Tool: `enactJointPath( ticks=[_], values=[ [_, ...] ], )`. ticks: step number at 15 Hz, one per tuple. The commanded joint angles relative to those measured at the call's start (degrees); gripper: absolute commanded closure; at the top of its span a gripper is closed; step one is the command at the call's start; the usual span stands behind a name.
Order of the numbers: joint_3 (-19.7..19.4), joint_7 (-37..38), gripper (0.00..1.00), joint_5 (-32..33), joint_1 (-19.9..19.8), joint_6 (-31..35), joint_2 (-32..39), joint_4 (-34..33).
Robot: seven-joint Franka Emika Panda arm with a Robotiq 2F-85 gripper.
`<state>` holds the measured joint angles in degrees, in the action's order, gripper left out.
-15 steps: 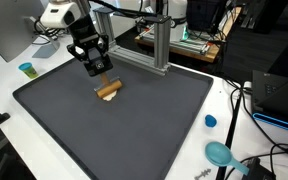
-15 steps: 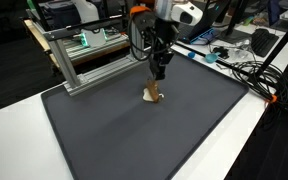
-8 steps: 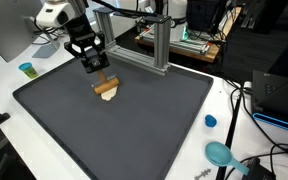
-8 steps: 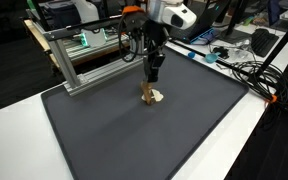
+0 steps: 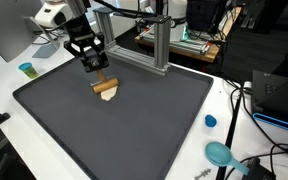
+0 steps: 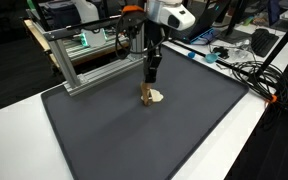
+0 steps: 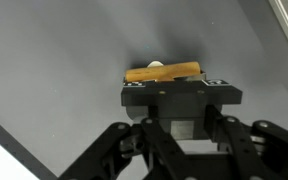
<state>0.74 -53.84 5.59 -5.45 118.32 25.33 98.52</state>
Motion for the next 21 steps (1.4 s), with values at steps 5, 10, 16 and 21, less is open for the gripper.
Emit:
enactJointPath(
  ticks=[5, 10, 16, 21],
  values=[
    [-1.88, 15.58, 0.79, 7.15, 1.97, 2.64, -3.95, 6.70],
    [1.33, 21.52, 0.79, 0.42, 1.68, 6.34, -15.43, 13.06],
    [1.78, 30.65, 0.79, -10.97, 3.72, 5.61, -33.20, 22.62],
    [-0.29, 40.22, 0.79, -14.98, 5.18, 9.51, -49.38, 37.20]
  ],
)
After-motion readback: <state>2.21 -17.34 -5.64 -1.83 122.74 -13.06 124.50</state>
